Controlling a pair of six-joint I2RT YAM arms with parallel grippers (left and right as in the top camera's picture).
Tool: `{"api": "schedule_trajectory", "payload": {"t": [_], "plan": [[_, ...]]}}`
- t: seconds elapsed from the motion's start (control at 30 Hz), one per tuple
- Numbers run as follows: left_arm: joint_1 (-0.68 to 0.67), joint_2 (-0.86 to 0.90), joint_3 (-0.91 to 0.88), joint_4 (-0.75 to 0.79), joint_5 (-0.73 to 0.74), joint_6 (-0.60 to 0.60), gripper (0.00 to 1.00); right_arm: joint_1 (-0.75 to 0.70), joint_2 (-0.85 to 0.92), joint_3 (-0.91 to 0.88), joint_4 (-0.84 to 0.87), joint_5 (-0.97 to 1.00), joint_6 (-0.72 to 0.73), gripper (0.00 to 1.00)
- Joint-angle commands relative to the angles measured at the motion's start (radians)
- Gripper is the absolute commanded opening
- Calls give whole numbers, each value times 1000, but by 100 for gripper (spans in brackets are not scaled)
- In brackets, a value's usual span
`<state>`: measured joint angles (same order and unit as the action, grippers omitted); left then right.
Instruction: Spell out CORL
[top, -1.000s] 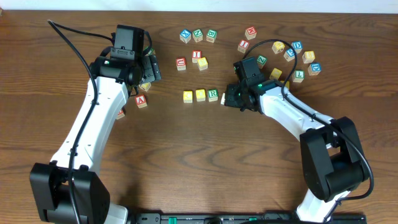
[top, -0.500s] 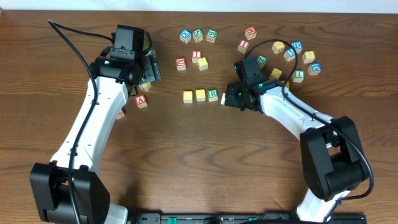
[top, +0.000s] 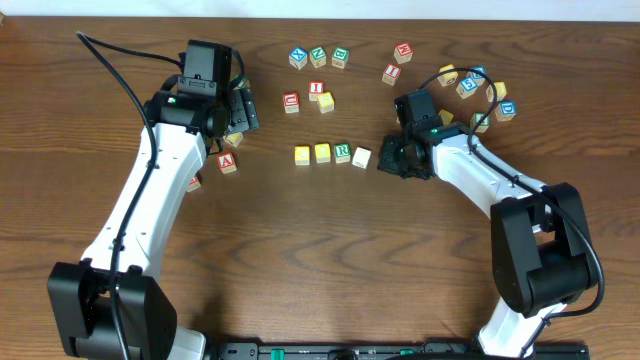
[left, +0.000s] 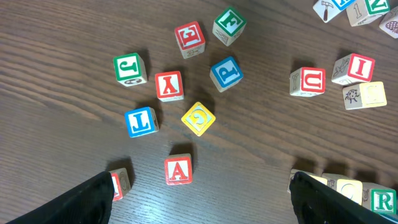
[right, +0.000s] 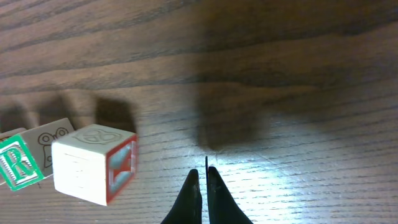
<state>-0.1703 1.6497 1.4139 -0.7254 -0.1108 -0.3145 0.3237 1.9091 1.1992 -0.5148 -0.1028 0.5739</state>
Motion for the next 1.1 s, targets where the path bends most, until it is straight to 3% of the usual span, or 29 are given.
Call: {"api": "schedule_trajectory", "payload": {"t": [0.0,0.27,0.47,1.07], "plan": [[2,11,-2,0,-2,-6,89,-4,7,-4,-2,7,13,1],[2,11,-2,1,-2,-6,89,-2,-2,-1,103,-118,-116,1],[2,11,-2,1,-2,-5,89,-2,-6,-1,190,-191,-119,1],[2,11,-2,1,-2,-5,89,31,23,-18,176,-183,-90,1]]}}
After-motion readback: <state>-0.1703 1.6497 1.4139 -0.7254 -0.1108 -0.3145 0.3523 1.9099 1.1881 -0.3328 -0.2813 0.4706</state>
